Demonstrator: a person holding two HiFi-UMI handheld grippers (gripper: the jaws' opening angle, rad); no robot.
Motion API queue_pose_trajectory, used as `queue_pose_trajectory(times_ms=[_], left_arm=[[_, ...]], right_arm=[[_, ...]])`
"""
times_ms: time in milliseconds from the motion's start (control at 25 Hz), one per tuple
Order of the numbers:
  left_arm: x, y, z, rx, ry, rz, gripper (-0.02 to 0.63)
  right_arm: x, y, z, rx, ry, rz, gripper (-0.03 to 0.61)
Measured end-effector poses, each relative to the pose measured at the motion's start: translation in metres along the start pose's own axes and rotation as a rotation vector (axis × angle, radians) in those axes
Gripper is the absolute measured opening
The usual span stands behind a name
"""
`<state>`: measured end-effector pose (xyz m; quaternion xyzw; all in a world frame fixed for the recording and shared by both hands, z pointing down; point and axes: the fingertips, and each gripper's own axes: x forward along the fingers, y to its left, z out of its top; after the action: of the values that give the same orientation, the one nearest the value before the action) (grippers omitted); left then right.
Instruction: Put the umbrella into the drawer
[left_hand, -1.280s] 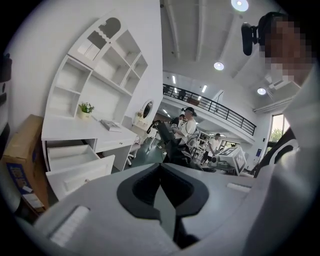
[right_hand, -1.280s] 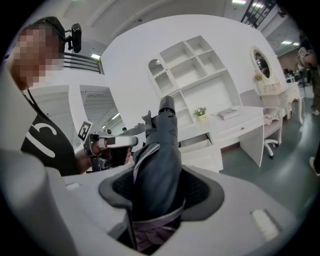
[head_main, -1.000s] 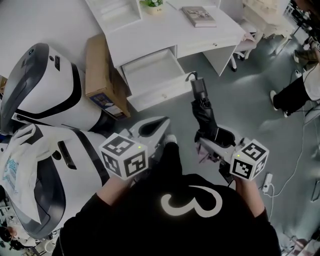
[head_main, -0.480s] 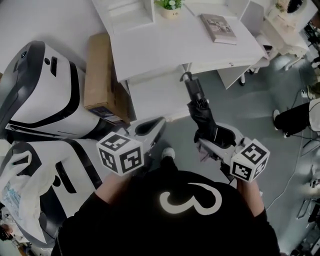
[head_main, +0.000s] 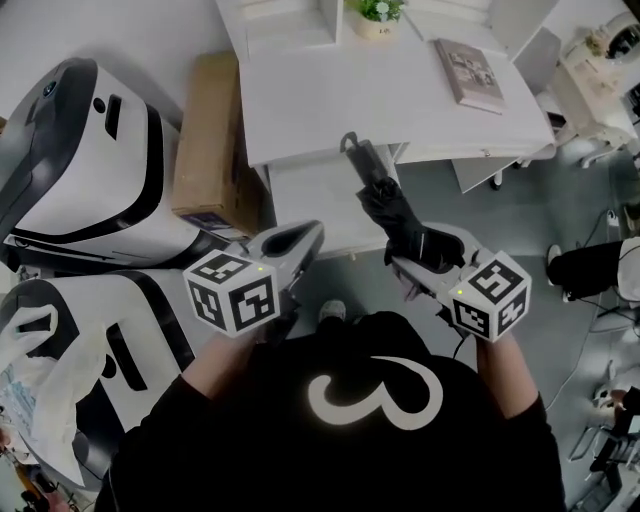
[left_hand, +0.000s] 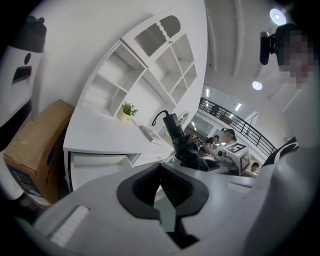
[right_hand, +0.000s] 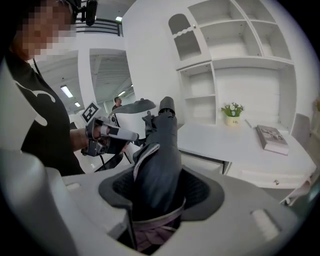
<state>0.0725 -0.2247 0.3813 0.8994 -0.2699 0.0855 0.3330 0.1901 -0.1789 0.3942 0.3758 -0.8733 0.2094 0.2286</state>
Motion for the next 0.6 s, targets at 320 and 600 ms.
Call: queue_pose_trajectory(times_ms=[320,600], left_arm=[[-0.004,0.027,0.011,-0.058,-0.038,0.085,0.009],[0.0,0.058,0.023,-0.109,-0.058,0.178,0.009]], right_arm=[[0.043,-0.021,0.008,-0.211,0.145,0.07,0.235],[0.088,-0.043,0.008,-0.307,0.247,0.158,0.235]])
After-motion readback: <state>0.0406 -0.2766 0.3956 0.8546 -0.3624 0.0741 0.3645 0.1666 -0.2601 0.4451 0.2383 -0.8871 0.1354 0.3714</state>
